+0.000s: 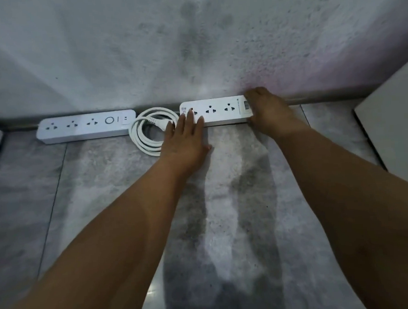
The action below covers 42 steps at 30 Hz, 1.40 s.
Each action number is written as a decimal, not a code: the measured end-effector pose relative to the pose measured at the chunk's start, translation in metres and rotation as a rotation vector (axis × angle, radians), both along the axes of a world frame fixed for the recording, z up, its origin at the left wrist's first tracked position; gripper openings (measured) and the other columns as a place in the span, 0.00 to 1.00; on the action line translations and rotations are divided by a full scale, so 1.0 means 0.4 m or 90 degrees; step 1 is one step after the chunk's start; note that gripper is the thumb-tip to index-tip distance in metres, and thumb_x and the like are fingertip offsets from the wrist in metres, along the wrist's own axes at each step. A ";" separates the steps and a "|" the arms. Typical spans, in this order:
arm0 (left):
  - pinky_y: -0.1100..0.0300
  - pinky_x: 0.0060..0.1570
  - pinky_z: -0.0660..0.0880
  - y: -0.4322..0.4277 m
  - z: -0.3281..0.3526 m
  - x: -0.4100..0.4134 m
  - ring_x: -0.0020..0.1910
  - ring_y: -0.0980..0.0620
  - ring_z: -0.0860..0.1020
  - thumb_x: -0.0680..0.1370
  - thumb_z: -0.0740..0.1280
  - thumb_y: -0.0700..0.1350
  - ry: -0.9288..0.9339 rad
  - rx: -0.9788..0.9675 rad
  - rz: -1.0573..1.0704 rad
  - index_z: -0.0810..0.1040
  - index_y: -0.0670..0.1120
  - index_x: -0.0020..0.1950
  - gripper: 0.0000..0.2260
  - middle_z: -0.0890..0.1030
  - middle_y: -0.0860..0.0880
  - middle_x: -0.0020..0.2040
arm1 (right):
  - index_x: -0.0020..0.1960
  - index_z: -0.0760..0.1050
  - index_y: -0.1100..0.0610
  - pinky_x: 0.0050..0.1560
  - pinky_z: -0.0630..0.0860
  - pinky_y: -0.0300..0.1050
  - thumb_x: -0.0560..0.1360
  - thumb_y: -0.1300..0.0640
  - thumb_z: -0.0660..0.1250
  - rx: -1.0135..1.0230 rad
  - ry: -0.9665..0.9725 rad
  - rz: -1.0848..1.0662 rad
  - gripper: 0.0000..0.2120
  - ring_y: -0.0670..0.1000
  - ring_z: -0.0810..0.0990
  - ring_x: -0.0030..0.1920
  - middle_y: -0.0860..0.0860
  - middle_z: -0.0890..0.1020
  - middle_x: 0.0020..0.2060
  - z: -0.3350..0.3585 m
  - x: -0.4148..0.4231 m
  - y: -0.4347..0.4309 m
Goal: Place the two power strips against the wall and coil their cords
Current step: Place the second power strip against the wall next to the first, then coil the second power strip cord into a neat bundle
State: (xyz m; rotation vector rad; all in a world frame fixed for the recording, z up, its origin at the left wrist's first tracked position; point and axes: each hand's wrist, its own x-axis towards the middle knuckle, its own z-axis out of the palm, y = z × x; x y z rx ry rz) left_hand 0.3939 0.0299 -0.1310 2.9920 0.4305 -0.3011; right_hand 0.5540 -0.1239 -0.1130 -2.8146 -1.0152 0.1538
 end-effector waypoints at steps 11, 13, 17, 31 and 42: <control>0.40 0.74 0.39 -0.012 0.002 -0.002 0.79 0.45 0.41 0.83 0.49 0.59 0.029 0.056 0.006 0.42 0.45 0.80 0.32 0.41 0.43 0.80 | 0.79 0.52 0.56 0.68 0.67 0.54 0.80 0.65 0.57 0.057 0.035 -0.131 0.30 0.62 0.67 0.72 0.53 0.50 0.80 -0.072 -0.089 -0.017; 0.41 0.75 0.39 -0.017 0.005 0.000 0.79 0.45 0.41 0.83 0.48 0.59 0.027 0.043 0.014 0.42 0.45 0.80 0.32 0.41 0.43 0.80 | 0.79 0.50 0.55 0.69 0.66 0.52 0.80 0.64 0.57 0.075 0.048 -0.153 0.30 0.60 0.65 0.74 0.53 0.51 0.80 -0.070 -0.100 -0.032; 0.44 0.76 0.41 -0.043 0.017 -0.020 0.79 0.46 0.42 0.83 0.49 0.58 -0.003 0.012 -0.005 0.43 0.44 0.80 0.32 0.42 0.43 0.80 | 0.80 0.51 0.60 0.75 0.53 0.45 0.83 0.57 0.55 0.093 0.053 -0.165 0.28 0.56 0.55 0.78 0.58 0.55 0.79 -0.053 -0.157 -0.076; 0.47 0.76 0.41 -0.201 0.087 -0.305 0.79 0.47 0.40 0.83 0.48 0.59 0.031 -0.075 -0.051 0.45 0.44 0.80 0.31 0.41 0.43 0.80 | 0.79 0.56 0.59 0.77 0.54 0.52 0.83 0.49 0.54 0.055 0.047 -0.205 0.27 0.56 0.59 0.77 0.57 0.62 0.77 0.008 -0.580 -0.285; 0.49 0.76 0.42 -0.339 0.086 -0.434 0.79 0.46 0.43 0.83 0.50 0.59 0.020 -0.144 -0.109 0.47 0.45 0.80 0.30 0.43 0.43 0.80 | 0.68 0.70 0.61 0.57 0.68 0.54 0.78 0.56 0.60 -0.081 0.008 -0.380 0.19 0.63 0.73 0.60 0.61 0.75 0.62 0.026 -0.793 -0.511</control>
